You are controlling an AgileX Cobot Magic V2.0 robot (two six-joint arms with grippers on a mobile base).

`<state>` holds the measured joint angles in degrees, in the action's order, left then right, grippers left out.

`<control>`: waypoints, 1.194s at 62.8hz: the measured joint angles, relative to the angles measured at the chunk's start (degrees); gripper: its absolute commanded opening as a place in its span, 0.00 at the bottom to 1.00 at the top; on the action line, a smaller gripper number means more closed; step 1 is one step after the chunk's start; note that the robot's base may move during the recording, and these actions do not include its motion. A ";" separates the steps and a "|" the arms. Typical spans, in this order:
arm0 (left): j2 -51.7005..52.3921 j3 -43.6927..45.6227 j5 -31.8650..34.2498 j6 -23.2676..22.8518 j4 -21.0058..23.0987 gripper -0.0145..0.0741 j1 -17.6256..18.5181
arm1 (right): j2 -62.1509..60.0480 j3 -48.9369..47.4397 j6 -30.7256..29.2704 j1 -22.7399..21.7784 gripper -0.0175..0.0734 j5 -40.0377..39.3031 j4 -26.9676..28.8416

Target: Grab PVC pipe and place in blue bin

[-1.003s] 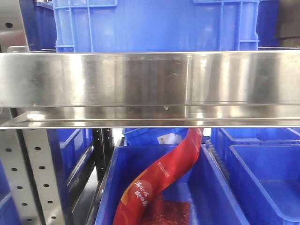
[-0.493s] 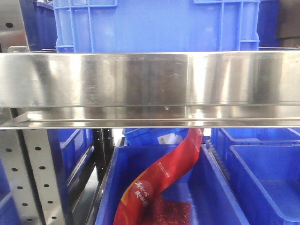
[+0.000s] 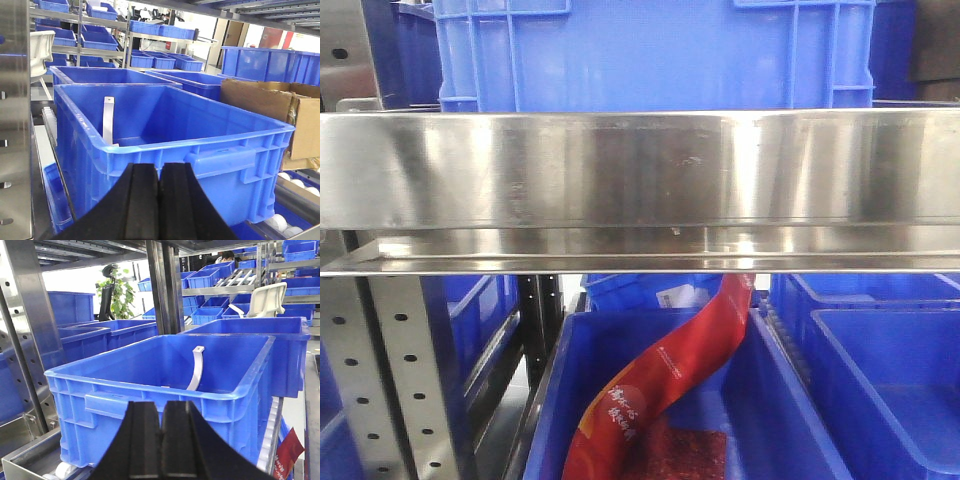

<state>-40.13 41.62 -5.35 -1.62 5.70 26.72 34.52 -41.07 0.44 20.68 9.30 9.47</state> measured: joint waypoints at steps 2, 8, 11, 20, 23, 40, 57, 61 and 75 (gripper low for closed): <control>0.00 0.00 0.00 0.00 0.00 0.04 0.00 | 0.00 0.00 0.00 0.00 0.01 -0.35 0.00; 0.00 0.00 0.00 0.00 0.00 0.04 0.00 | 0.00 0.00 0.00 0.00 0.01 -1.83 0.00; 0.00 0.00 0.04 0.00 0.00 0.04 0.00 | -0.12 0.13 0.00 0.00 0.01 -2.70 0.00; 0.00 0.00 0.26 0.00 0.00 0.04 0.00 | -2.28 3.63 0.00 -1.97 0.01 -4.15 -0.69; 0.00 0.00 0.38 0.00 0.00 0.04 0.00 | -3.53 5.81 0.00 -3.96 0.01 -4.30 -2.11; 0.00 0.00 0.83 0.00 0.00 0.04 0.00 | -15.60 20.97 -0.10 -19.19 0.01 -4.52 -5.93; 0.00 0.00 0.94 0.00 0.00 0.04 0.00 | -27.71 36.85 -0.10 -23.29 0.01 -7.79 -6.09; 0.00 0.00 0.94 0.00 0.00 0.04 0.00 | -31.36 39.52 -0.10 -23.29 0.01 -8.05 -6.09; 0.00 0.00 1.04 0.00 0.00 0.04 0.00 | -34.26 40.91 -0.10 -23.29 0.01 -9.30 -6.09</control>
<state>-40.13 41.62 -4.32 -1.62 5.70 26.72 0.25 -0.16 0.33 -2.61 0.00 3.39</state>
